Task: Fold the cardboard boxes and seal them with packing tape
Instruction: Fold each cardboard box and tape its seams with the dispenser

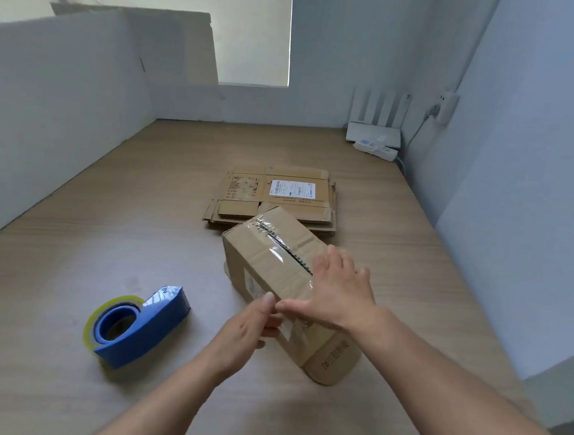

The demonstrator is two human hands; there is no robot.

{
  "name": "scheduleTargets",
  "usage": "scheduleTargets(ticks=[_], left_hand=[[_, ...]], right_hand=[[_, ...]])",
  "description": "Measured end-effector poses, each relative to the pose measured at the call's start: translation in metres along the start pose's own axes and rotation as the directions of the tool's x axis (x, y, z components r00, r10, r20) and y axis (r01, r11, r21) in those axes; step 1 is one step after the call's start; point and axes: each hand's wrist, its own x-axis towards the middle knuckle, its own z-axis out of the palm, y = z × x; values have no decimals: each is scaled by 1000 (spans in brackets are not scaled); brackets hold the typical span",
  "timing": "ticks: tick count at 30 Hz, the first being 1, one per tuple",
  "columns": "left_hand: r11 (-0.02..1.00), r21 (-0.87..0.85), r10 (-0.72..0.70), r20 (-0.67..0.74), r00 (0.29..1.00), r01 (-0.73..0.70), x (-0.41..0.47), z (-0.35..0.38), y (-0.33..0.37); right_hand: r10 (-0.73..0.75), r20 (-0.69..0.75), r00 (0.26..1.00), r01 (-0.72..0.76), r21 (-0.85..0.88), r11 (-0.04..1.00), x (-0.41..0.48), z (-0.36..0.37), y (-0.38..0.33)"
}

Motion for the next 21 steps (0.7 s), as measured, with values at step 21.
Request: scheduleTargets(ticks=[21], left_hand=[[806,590,-33,-37,999,48,38,-13,36]], right_hand=[[-49,-62,997,49,2,999,36,-12,92]])
